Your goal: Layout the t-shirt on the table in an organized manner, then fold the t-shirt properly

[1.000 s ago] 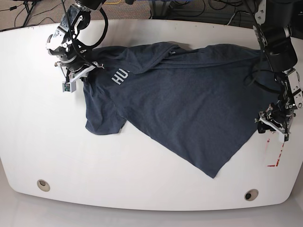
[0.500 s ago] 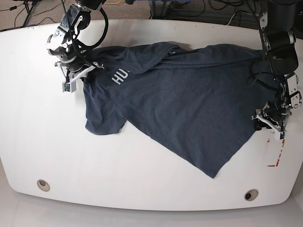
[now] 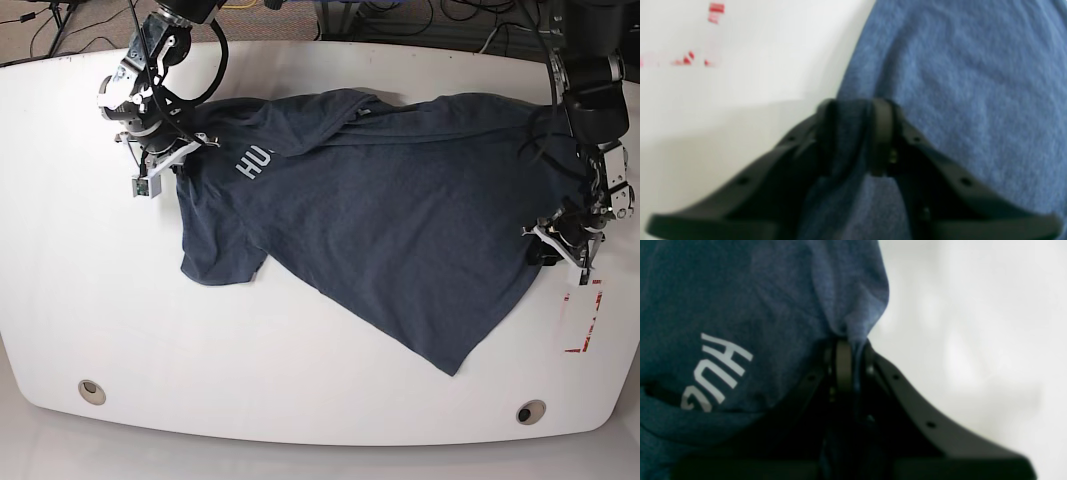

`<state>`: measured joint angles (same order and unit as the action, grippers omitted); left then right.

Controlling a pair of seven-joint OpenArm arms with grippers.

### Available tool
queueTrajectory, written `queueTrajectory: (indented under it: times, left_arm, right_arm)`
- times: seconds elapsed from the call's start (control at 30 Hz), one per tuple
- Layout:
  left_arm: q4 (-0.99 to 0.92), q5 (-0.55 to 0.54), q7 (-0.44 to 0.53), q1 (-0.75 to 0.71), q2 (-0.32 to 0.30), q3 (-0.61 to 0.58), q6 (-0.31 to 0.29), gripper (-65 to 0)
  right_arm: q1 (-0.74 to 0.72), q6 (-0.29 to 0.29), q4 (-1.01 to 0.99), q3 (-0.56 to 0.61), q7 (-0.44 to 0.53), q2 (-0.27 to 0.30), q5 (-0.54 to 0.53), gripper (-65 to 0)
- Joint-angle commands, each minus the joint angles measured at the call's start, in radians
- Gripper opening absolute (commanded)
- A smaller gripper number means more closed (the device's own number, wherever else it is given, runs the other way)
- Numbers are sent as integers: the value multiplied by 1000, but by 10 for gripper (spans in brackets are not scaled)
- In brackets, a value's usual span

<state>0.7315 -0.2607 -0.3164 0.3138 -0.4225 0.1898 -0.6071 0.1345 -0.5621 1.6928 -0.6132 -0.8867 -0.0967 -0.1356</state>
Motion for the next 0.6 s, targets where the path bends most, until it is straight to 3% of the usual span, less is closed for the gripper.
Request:
queueTrajectory:
  times: [0.0, 0.17, 0.57]
  left_arm:
    - [38, 51, -99, -57, -20, -5, -6, -578]
    - [125, 47, -135, -149, -42, 9, -7, -601]
    - [452, 53, -254, -457, -43, 257, -10, -599]
  right_arm:
    - [-8, -3, 10, 2, 4, 5, -3, -647]
    - [-19, -3, 10, 3, 4, 5, -3, -647]
    - [-28, -3, 11, 3, 4, 21, -3, -647]
